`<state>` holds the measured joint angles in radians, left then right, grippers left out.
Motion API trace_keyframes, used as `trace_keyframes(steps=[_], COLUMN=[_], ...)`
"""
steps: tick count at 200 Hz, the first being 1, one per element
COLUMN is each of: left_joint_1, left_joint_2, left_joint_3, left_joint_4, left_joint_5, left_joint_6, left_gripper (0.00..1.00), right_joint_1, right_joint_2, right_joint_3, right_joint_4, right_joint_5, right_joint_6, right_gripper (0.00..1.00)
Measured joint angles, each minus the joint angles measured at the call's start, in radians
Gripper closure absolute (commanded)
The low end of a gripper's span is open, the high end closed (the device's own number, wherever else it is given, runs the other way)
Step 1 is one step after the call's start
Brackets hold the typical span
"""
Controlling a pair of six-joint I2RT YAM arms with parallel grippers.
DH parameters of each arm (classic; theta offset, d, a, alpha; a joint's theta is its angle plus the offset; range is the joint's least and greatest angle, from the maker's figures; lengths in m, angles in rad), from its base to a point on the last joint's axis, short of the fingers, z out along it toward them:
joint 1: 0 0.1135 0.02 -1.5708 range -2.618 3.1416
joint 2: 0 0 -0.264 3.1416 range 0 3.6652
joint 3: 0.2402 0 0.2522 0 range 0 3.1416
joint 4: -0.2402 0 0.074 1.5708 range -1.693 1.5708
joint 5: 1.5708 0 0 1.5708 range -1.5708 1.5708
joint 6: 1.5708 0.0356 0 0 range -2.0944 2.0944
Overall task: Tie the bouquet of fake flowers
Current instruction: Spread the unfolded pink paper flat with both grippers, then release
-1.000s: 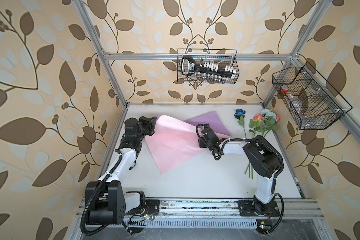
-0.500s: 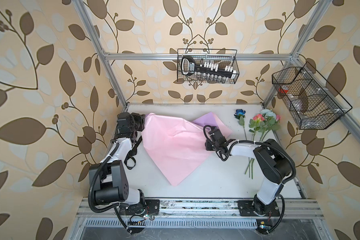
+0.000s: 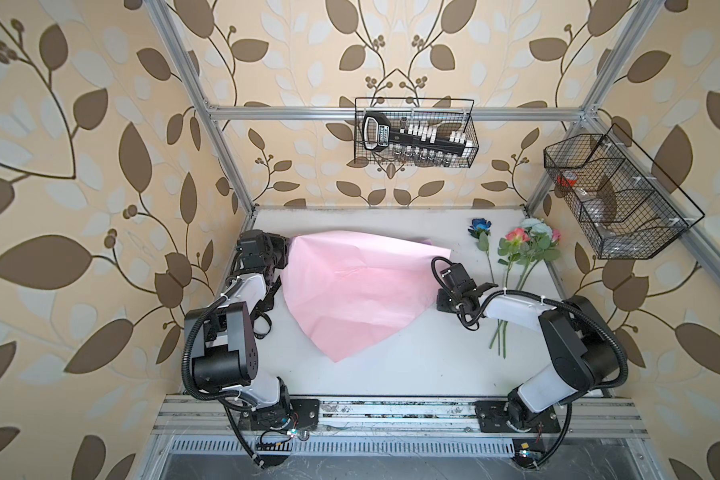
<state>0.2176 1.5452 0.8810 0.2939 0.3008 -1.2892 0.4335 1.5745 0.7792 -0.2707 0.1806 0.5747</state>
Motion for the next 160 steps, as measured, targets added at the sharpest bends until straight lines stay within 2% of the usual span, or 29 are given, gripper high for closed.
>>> trace_keyframes(steps=[34, 64, 95, 127, 160], left_joint_1=[0.0, 0.0, 0.0, 0.0, 0.0], left_joint_2=[0.036, 0.048, 0.1, 0.159, 0.159], left_joint_3=[0.0, 0.0, 0.014, 0.029, 0.03], left_joint_4=[-0.006, -0.047, -0.074, -0.091, -0.094], left_joint_5=[-0.014, -0.049, -0.065, -0.069, -0.085], left_joint_6=[0.0, -0.006, -0.019, -0.021, -0.008], left_gripper=[1.0, 1.0, 1.0, 1.0, 1.0], right_joint_1=[-0.005, -0.006, -0.006, -0.015, -0.061], right_joint_2=[-0.108, -0.095, 0.01, 0.187, 0.315], right_joint_3=[0.029, 0.121, 0.229, 0.335, 0.367], right_joint_4=[-0.054, -0.045, -0.029, -0.018, -0.01], right_joint_5=[-0.036, -0.083, -0.114, -0.145, -0.201], right_joint_6=[-0.004, -0.014, -0.039, -0.079, -0.092], right_gripper=[0.47, 0.46, 0.44, 0.44, 0.44])
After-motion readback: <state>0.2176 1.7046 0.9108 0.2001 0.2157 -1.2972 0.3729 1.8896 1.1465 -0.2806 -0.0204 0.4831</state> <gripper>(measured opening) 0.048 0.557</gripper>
